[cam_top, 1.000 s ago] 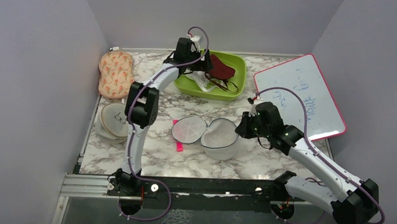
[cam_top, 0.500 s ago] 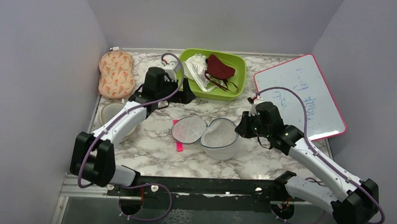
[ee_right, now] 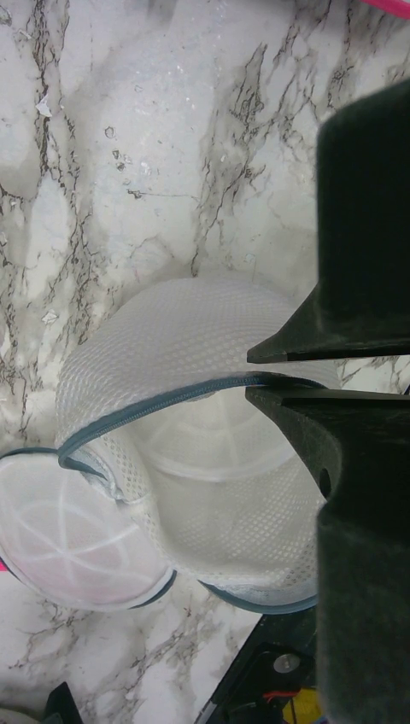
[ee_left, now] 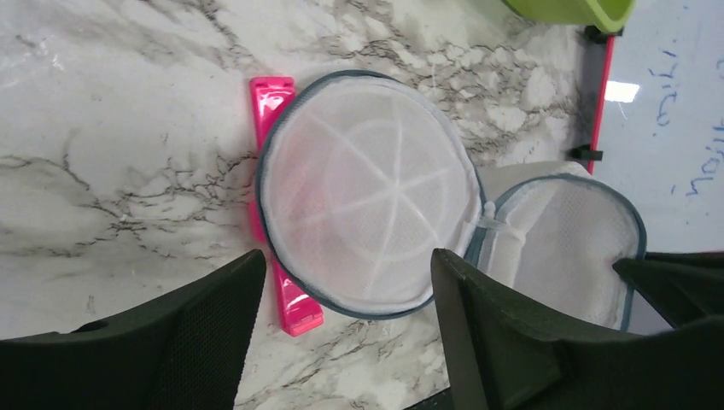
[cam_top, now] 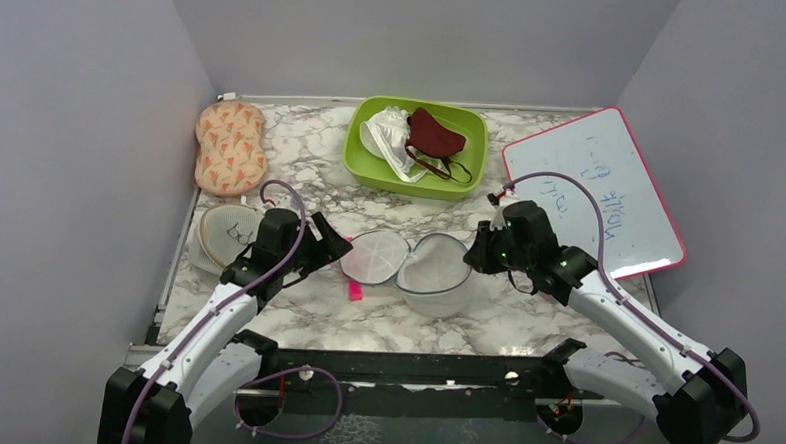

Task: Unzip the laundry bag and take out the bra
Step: Close the laundry bag at the center of the board.

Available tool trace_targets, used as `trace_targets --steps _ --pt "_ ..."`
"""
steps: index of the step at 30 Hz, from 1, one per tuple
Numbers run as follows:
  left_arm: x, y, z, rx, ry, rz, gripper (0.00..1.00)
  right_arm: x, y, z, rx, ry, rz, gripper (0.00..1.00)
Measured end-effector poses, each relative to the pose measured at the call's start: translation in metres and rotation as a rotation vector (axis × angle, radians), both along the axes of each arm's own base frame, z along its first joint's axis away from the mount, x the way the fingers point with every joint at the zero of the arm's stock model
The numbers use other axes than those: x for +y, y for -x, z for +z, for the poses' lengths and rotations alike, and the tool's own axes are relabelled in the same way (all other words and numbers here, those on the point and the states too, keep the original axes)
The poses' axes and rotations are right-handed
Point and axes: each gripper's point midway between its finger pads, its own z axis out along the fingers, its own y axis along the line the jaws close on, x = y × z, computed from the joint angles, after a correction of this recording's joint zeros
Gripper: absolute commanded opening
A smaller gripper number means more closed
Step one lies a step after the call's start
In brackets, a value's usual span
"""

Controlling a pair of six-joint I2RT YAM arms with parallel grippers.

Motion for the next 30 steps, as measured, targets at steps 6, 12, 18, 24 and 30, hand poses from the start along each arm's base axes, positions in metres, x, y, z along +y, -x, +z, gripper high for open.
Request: trace_targets --steps 6,12,18,24,30 --pt "0.005 0.001 -0.033 0.136 0.011 0.102 0.36 0.001 0.000 0.000 0.002 -0.002 0.003 0.15" --pt "0.005 0.004 -0.051 0.200 0.030 0.139 0.36 0.000 0.001 0.004 -0.011 -0.011 0.003 0.15" --pt "0.003 0.003 -0.061 0.211 0.044 0.148 0.35 0.000 0.001 0.004 -0.010 -0.012 0.002 0.15" --pt "-0.001 0.000 -0.070 0.230 0.048 0.137 0.27 0.000 0.002 0.002 -0.007 -0.010 0.004 0.15" --pt "-0.007 -0.002 -0.073 0.233 0.069 0.112 0.20 0.000 0.002 0.002 -0.006 -0.010 0.004 0.15"
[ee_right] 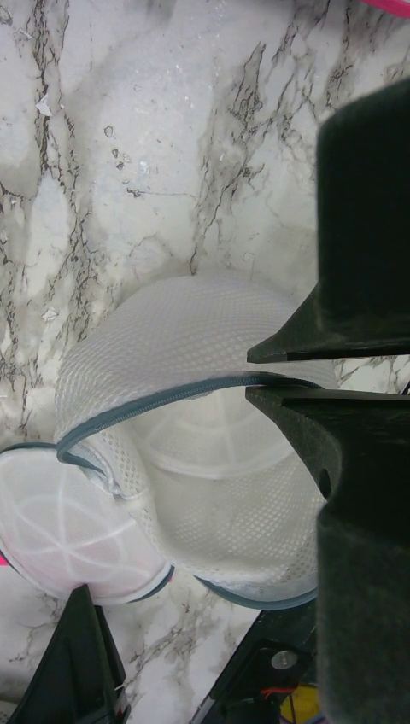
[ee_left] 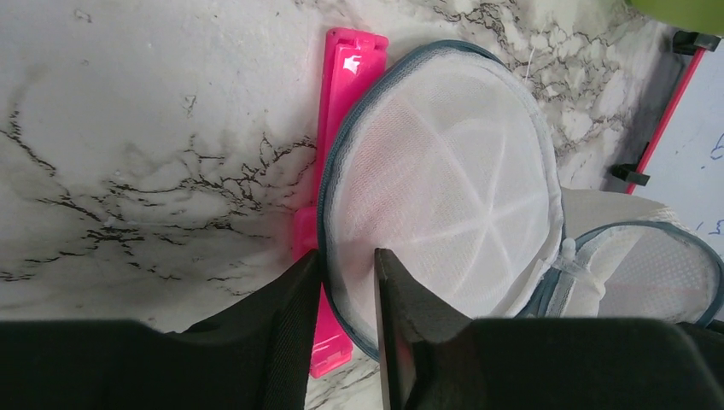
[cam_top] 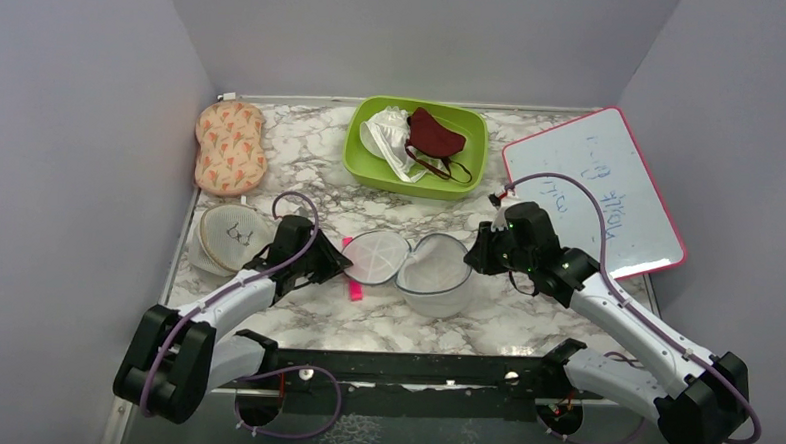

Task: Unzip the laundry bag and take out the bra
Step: Close the laundry bag at the center of the board.

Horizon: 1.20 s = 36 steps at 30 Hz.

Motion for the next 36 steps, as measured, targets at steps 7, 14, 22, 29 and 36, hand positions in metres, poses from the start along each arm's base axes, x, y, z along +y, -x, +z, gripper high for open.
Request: trace_targets --steps 7,14,22,29,36 --pt "-0.002 -0.002 0.003 -0.015 0.009 -0.006 0.06 0.000 0.000 -0.001 0.002 0.000 0.001 0.15" --pt "-0.002 -0.004 0.024 -0.099 0.021 -0.021 0.00 0.000 0.001 -0.002 0.004 0.002 0.001 0.15" --pt "-0.005 -0.021 0.083 -0.350 0.020 -0.080 0.00 -0.001 0.001 -0.002 0.005 0.003 -0.001 0.15" --pt "-0.021 -0.044 0.172 -0.720 -0.061 -0.276 0.00 0.000 0.000 -0.002 0.003 -0.001 -0.007 0.15" --pt "-0.063 -0.034 0.224 -1.083 -0.235 -0.626 0.00 0.002 -0.005 -0.006 0.011 0.000 -0.021 0.15"
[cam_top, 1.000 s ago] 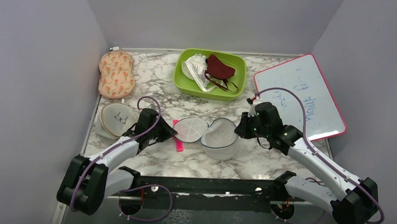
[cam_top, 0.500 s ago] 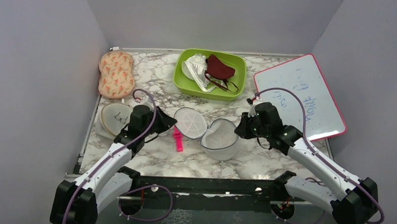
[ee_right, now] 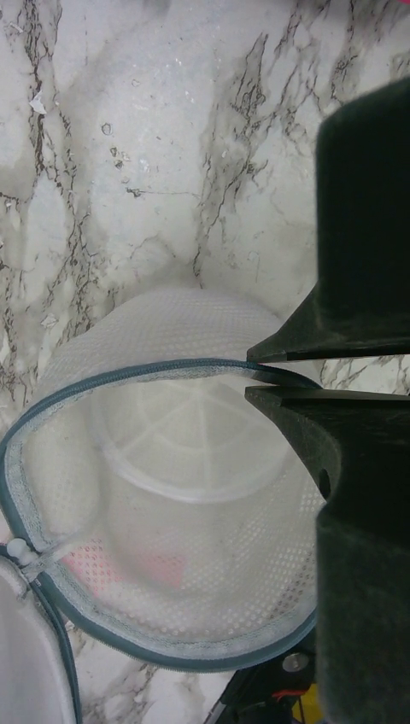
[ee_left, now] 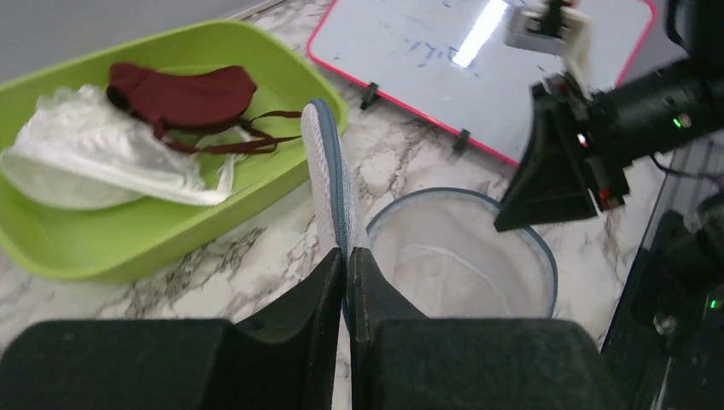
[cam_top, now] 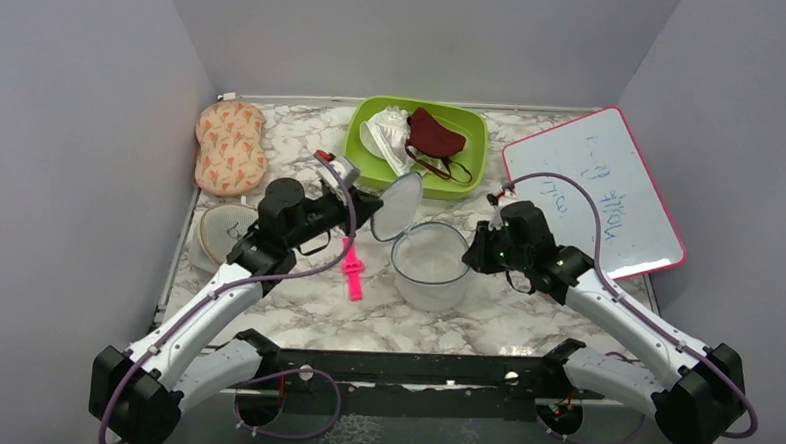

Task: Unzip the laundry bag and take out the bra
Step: Close the laundry bag at the center of the board.

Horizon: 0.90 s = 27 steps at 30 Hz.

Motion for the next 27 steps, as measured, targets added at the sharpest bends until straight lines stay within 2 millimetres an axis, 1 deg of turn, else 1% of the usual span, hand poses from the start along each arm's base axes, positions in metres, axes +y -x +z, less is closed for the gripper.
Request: trace_targets --steps 4,7,9,10,12,13,15,17,19,20,23,25,27 --pt "-0.038 0.022 0.001 -0.168 -0.134 -0.168 0.00 -0.002 -0.006 -0.005 0.010 0.023 -0.027 0.15" --pt "-0.062 0.036 -0.003 -0.267 -0.216 -0.250 0.00 -0.002 -0.013 -0.001 -0.002 0.034 -0.044 0.16" --pt "-0.074 0.042 -0.008 -0.319 -0.268 -0.281 0.00 -0.001 -0.019 0.005 -0.018 0.037 -0.057 0.18" --pt "-0.078 0.043 -0.011 -0.338 -0.292 -0.290 0.00 -0.001 -0.022 0.008 -0.026 0.039 -0.064 0.23" --pt "-0.086 0.046 -0.018 -0.366 -0.334 -0.305 0.00 -0.002 -0.026 0.013 -0.041 0.041 -0.076 0.39" --pt "-0.090 0.047 -0.023 -0.375 -0.358 -0.313 0.00 -0.003 -0.027 0.015 -0.048 0.044 -0.085 0.44" --pt "-0.098 0.051 -0.034 -0.388 -0.399 -0.334 0.00 -0.007 -0.029 0.019 -0.060 0.054 -0.103 0.51" --pt "-0.106 0.057 -0.043 -0.393 -0.428 -0.357 0.00 -0.013 -0.028 0.024 -0.076 0.059 -0.121 0.54" --pt "-0.112 0.064 -0.051 -0.395 -0.447 -0.383 0.00 -0.020 -0.025 0.039 -0.119 0.042 -0.146 0.56" --pt "-0.116 0.067 -0.055 -0.394 -0.455 -0.395 0.00 -0.024 -0.024 0.052 -0.156 0.021 -0.161 0.57" --pt "-0.125 0.078 -0.065 -0.387 -0.473 -0.434 0.00 -0.039 -0.014 0.102 -0.313 -0.071 -0.197 0.62" --pt "-0.129 0.084 -0.072 -0.380 -0.481 -0.457 0.00 -0.050 -0.008 0.130 -0.407 -0.112 -0.216 0.64" --pt "-0.130 0.090 -0.081 -0.365 -0.489 -0.475 0.00 -0.061 -0.002 0.157 -0.491 -0.139 -0.239 0.65"
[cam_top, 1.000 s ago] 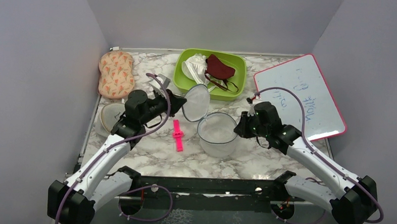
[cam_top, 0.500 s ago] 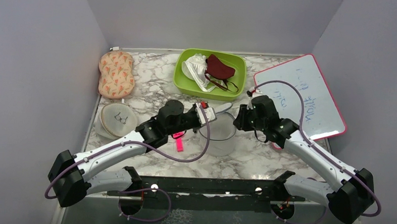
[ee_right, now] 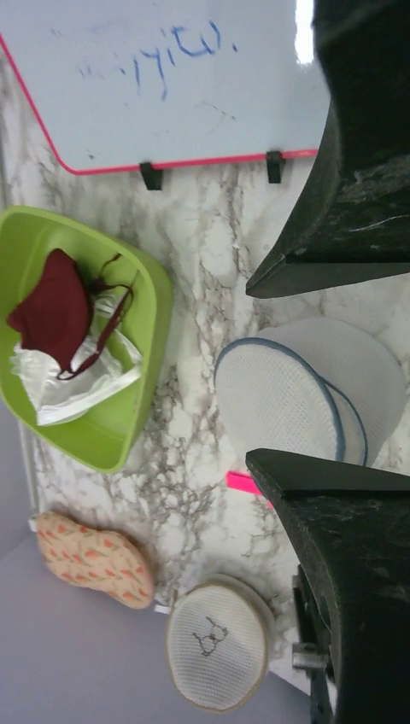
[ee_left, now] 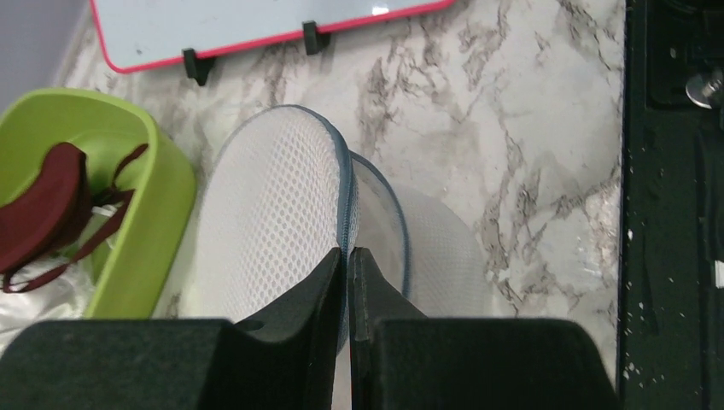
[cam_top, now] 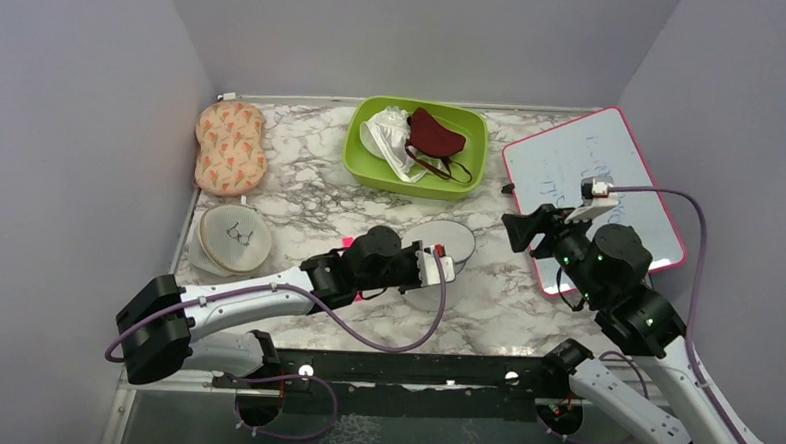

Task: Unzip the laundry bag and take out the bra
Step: Close the laundry bag at the center of the board.

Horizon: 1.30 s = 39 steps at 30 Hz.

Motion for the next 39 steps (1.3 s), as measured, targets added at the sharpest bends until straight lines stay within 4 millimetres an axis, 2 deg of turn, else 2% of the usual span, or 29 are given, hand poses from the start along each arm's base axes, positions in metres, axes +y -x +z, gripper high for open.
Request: trace_targets --steps 2,4,7,12,15,19,24,29,34,38,39 --pt "0.002 0.005 -0.012 0.026 -0.017 -0.011 0.00 -0.009 0.002 0.020 -0.057 -0.006 -0.025 0.65" --pt "0.003 0.011 -0.024 0.063 -0.035 -0.025 0.00 -0.012 0.000 0.027 -0.076 0.003 -0.041 0.65" --pt "0.000 0.018 -0.044 0.128 -0.067 -0.043 0.00 -0.012 -0.003 0.020 -0.058 0.028 -0.048 0.64" --pt "-0.004 0.024 -0.076 0.227 -0.121 -0.040 0.00 -0.006 -0.009 -0.006 0.004 0.065 -0.039 0.64" --pt "-0.006 0.026 -0.084 0.269 -0.123 -0.030 0.00 -0.002 -0.010 -0.015 0.030 0.072 -0.027 0.63" --pt "-0.011 0.026 -0.095 0.303 -0.110 -0.015 0.00 0.000 -0.010 -0.019 0.042 0.075 -0.017 0.63" --pt "-0.008 0.027 -0.115 0.346 -0.130 0.012 0.01 0.000 -0.008 -0.018 0.039 0.068 -0.010 0.63" --pt "-0.005 0.027 -0.129 0.384 -0.151 0.048 0.14 0.002 -0.007 -0.021 0.048 0.063 -0.001 0.64" --pt "-0.005 0.022 -0.125 0.381 -0.132 0.086 0.48 0.002 -0.006 -0.025 0.054 0.067 0.001 0.65" --pt "-0.006 0.020 -0.111 0.362 -0.099 0.089 0.70 0.003 -0.005 -0.028 0.057 0.071 0.009 0.70" --pt "-0.007 0.019 -0.105 0.356 -0.085 0.086 0.86 0.003 -0.005 -0.028 0.058 0.073 0.012 0.73"
